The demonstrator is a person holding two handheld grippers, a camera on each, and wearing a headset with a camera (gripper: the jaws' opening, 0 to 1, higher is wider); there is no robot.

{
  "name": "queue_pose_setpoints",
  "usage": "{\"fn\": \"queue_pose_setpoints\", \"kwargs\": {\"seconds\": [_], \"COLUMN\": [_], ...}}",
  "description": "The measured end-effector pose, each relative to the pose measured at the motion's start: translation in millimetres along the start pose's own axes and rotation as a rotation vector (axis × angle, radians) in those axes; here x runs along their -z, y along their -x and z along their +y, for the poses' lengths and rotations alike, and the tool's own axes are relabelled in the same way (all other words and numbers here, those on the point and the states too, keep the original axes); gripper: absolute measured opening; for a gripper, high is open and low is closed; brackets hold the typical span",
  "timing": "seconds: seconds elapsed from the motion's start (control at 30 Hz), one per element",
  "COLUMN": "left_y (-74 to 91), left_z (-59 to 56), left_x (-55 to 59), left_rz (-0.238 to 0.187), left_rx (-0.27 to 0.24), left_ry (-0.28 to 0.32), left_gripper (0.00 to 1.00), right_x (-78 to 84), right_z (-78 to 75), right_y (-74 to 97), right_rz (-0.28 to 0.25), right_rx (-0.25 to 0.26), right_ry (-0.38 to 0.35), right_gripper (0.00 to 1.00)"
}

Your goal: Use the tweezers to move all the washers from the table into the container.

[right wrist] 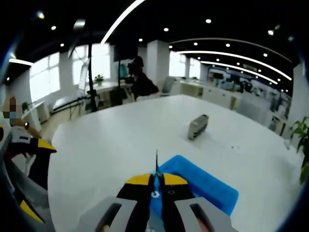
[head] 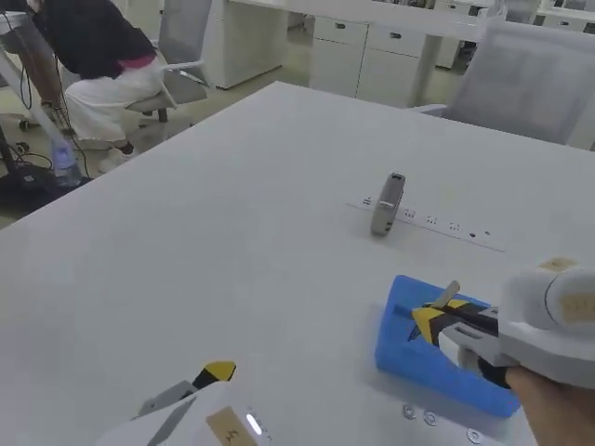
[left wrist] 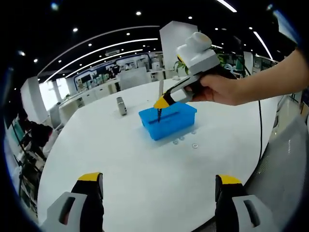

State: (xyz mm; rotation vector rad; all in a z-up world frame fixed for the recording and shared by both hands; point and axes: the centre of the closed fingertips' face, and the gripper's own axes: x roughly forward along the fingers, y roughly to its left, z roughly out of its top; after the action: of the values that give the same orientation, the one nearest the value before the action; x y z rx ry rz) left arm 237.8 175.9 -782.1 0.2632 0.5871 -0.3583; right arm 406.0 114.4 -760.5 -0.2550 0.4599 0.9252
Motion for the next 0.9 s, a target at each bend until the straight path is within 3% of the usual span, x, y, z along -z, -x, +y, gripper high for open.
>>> {"fn": "queue_pose_setpoints", "kwargs": {"seconds": [0.23,0.37,0.67,0.9], "left_y": [-0.2,-0.4,-0.5,-0.9], "left_z": [0.5,0.9,0.6,4.1], "left_x": [-0.8,0.1,1.7,4.1], "left_rz": [-0.004,0.001,0.012,0.022], "left_rx": [0.000,-0.002,0.000,-0.011], "left_ry": [0.002,0.001,-0.008,0.012], "left_gripper": [0.99,0.99,0.99,0.99], "right_x": [0.4,9.9,49.3,59.1], "right_z": [13.6,24.6,29.0,28.9], "right_y": [20.8,27.5,18.7,13.8], "right_rz": [-0.018,-0.002,0.084,0.112], "right_rx": [-0.029,-0.060,-0.064,-0.074], "right_ry": [-0.031,-0.027,0.003,0.005], "right_gripper": [0.03,0.03,0.03,0.04]}}
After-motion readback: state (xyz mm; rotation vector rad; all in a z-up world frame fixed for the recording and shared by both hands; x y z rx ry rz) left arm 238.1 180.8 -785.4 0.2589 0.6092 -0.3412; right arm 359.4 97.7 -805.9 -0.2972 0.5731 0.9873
